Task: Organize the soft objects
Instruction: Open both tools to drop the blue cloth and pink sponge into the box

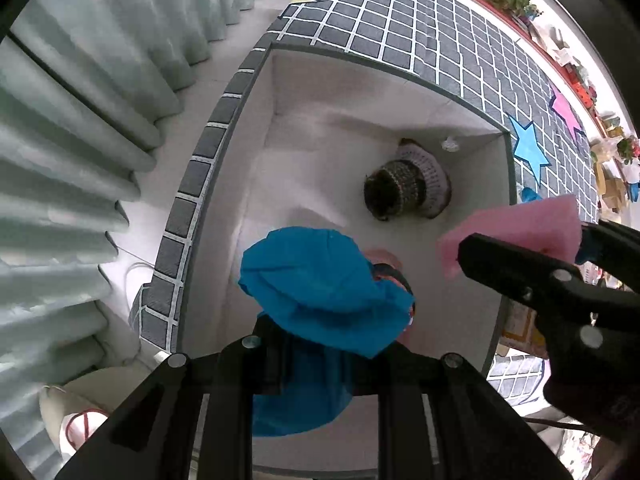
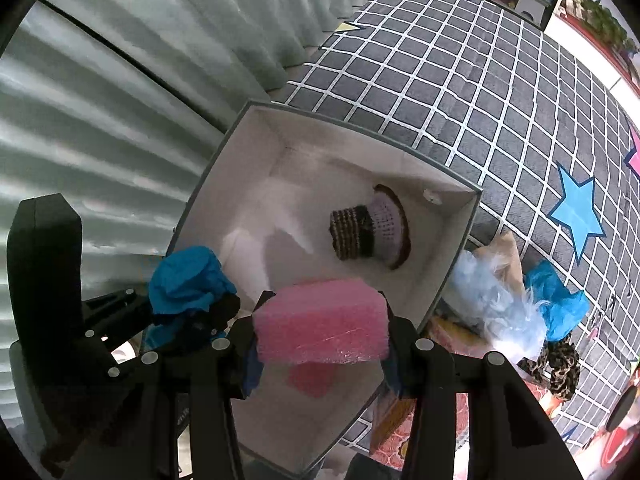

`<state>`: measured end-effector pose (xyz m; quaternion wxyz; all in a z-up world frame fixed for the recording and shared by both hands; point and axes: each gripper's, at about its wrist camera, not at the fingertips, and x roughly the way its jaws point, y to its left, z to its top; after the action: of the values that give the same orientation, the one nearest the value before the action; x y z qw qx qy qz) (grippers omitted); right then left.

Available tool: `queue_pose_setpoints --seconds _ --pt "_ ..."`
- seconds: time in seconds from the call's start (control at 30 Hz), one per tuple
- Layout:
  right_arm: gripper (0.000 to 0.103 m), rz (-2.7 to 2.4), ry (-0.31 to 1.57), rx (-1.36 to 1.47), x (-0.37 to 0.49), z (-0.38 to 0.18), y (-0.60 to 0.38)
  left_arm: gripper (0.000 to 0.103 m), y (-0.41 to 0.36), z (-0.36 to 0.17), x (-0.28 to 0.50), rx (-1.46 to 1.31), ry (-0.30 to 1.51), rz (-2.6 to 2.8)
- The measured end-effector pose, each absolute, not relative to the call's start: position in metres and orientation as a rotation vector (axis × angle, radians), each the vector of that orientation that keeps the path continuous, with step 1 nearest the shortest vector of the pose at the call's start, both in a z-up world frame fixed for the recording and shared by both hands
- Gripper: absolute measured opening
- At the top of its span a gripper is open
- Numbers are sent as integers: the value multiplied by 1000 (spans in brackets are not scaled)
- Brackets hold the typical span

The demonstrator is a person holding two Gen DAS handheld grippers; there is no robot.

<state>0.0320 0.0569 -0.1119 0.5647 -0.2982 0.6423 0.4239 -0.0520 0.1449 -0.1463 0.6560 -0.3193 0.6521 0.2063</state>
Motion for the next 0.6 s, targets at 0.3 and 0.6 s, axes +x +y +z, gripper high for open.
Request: queue_pose_setpoints --seconds 0.3,0.6 --pt "49 1001 1540 -674 33 -122 60 39 143 -150 -50 -729 1476 473" --pt "84 1011 1537 -633 36 -113 57 86 143 -146 -54 -755 1455 504"
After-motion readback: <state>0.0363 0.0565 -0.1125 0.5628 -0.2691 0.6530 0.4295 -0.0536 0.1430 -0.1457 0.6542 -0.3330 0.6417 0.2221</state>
